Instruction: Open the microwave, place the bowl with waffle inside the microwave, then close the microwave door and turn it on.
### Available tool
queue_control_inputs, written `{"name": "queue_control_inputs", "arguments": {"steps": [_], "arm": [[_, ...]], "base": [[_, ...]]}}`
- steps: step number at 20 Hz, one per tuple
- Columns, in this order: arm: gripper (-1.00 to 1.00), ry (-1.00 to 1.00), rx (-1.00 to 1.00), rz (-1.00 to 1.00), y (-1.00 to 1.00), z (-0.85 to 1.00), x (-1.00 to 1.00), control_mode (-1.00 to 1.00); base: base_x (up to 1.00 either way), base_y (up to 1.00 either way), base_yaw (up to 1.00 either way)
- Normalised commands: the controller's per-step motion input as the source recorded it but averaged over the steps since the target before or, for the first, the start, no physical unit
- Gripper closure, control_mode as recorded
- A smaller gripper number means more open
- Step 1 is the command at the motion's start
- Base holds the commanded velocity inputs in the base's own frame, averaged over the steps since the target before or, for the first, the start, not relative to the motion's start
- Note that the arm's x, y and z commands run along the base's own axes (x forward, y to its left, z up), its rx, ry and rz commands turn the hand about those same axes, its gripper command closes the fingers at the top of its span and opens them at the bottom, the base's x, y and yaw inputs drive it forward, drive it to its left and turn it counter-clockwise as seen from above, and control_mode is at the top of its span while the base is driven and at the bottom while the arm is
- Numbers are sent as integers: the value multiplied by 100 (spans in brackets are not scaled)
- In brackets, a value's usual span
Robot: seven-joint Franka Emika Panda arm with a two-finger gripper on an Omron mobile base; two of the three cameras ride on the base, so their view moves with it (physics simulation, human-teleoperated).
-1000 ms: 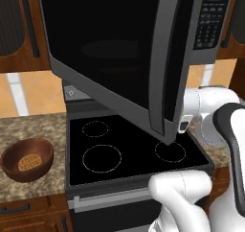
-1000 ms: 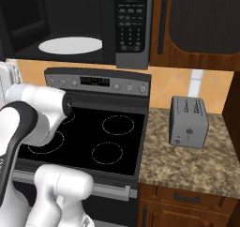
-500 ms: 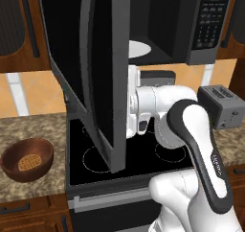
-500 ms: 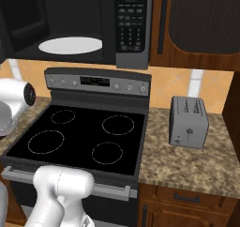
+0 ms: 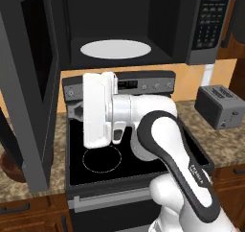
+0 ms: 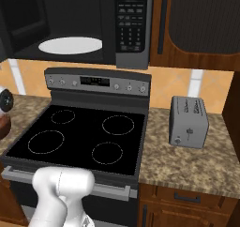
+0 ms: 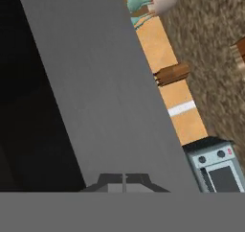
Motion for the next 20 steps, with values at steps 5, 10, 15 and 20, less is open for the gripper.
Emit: {"name": "queue_control_inputs", "arguments": {"steps": [5,10,15,20], "arm": [[100,11,0,-32,-99,0,0,-100],[100,24,-19,-28,-93,0,9,-100],[100,45,-52,3,-4,0,61,-100],[100,45,-52,17,0,-18,40,-100]], "base": [[0,0,0],[0,0,0],[0,0,0],[0,0,0]]}}
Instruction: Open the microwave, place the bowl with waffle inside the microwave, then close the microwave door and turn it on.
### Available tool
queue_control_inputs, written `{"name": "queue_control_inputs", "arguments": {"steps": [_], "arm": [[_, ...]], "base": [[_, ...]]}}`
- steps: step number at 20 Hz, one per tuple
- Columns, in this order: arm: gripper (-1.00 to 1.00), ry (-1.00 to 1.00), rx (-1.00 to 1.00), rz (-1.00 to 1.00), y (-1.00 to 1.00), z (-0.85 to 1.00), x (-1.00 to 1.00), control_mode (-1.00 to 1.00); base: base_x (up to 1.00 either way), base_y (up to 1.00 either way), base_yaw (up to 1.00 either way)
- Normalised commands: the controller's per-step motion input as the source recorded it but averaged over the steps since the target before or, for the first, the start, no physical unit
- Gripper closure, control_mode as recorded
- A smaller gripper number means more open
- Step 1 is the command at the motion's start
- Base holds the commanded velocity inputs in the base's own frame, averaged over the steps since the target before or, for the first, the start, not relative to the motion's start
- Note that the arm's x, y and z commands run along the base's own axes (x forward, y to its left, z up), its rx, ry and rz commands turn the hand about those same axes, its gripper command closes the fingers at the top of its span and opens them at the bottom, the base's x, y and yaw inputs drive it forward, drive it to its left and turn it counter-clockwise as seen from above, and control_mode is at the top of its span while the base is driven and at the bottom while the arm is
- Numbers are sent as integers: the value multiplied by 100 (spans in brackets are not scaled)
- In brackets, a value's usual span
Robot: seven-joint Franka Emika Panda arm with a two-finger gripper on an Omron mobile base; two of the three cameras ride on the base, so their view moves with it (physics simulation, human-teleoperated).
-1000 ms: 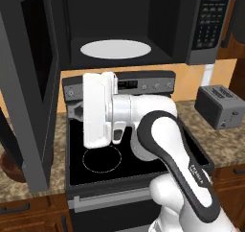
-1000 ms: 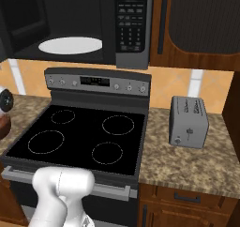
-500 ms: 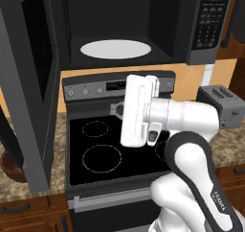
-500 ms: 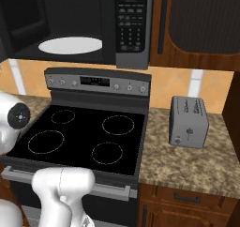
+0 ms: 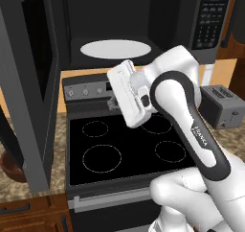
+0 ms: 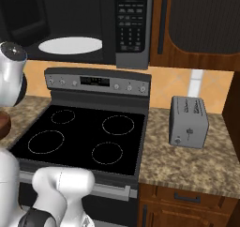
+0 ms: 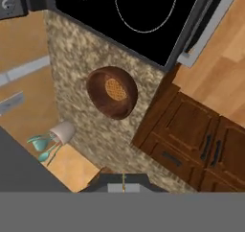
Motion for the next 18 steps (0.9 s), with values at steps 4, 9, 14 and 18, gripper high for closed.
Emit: {"name": "queue_control_inputs", "arguments": {"steps": [4,9,14,18], "arm": [[100,7,-31,22,0,-74,2,-100],[100,-8,-12,28,0,-85,-7,-100],[100,-22,1,31,-8,-76,-35,-100],[100,-25,5,24,-3,-51,-18,-100]], "base": [[0,0,0],[0,0,0],[0,0,0],[0,0,0]]}}
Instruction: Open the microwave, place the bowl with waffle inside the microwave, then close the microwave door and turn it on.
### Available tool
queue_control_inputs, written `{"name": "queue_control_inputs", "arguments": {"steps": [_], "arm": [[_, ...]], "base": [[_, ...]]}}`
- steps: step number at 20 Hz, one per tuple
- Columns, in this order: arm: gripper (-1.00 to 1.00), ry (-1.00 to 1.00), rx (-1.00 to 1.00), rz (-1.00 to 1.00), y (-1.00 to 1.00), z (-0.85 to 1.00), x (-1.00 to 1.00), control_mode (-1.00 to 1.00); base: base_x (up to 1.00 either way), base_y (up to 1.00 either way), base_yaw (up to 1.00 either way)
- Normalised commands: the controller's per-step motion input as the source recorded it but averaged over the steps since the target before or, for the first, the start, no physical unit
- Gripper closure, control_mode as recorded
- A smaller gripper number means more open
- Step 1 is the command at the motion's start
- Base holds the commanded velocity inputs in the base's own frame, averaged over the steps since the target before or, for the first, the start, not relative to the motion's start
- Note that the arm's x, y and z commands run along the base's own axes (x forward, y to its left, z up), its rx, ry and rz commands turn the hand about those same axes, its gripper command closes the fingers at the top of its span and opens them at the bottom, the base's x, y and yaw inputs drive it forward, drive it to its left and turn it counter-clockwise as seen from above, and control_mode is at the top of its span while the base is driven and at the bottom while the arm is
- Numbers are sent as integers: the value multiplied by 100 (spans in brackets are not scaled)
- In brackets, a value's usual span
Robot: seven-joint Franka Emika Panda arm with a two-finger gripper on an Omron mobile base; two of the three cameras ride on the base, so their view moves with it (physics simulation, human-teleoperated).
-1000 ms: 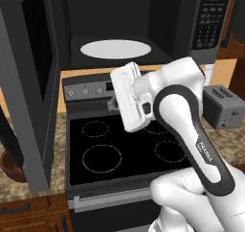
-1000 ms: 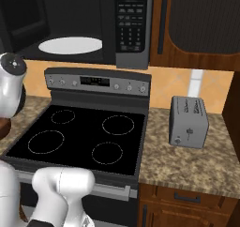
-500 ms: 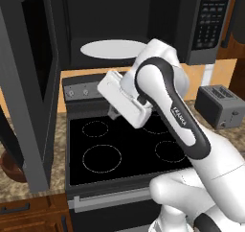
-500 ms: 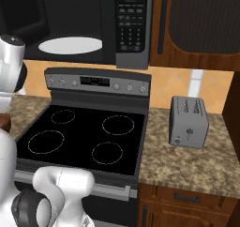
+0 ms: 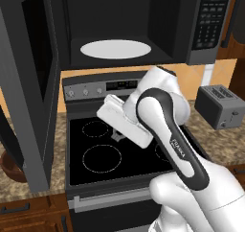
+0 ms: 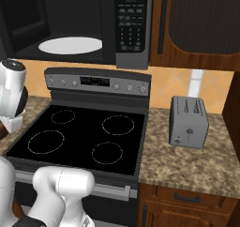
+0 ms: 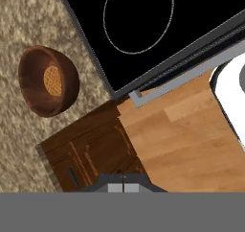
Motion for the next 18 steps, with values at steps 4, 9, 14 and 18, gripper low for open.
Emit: {"name": "queue_control_inputs", "arguments": {"steps": [4,9,14,18], "arm": [[100,-9,3,30,0,-49,23,-100],[100,-16,9,26,1,-30,35,-100],[100,-21,11,15,28,-9,24,-100],[-100,-21,5,1,53,0,0,-100]], "base": [[0,0,0],[0,0,0],[0,0,0],[0,0,0]]}}
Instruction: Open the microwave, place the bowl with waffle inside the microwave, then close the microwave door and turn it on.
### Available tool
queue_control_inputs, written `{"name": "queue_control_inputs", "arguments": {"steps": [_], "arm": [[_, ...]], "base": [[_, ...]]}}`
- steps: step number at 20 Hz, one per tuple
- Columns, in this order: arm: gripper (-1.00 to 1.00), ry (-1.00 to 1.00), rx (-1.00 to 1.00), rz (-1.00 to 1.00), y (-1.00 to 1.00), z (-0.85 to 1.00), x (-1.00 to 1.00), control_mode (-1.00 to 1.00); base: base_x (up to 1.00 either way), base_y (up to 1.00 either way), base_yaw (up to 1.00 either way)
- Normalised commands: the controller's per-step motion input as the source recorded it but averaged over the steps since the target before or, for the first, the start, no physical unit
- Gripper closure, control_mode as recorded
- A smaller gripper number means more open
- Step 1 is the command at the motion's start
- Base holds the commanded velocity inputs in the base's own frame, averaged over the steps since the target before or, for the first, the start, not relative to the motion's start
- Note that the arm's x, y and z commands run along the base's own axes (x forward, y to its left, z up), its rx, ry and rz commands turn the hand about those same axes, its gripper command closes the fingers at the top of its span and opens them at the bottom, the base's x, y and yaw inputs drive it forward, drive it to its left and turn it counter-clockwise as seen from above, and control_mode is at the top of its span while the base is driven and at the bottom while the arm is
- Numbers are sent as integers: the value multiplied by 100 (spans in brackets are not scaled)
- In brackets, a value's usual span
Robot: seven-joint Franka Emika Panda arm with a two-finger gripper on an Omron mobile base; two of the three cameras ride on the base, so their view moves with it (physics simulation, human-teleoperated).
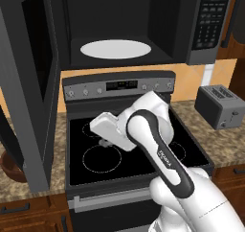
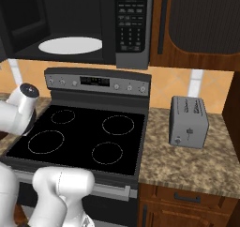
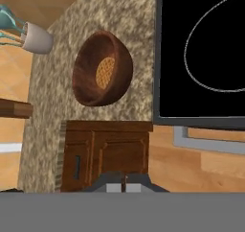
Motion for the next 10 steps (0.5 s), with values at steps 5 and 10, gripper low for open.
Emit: {"name": "queue_control_inputs", "arguments": {"steps": [5,10], "arm": [[-100,-2,1,0,41,-6,18,-100],[-100,0,3,0,25,-10,29,-100]], "base": [[0,0,0],[0,0,0]]}}
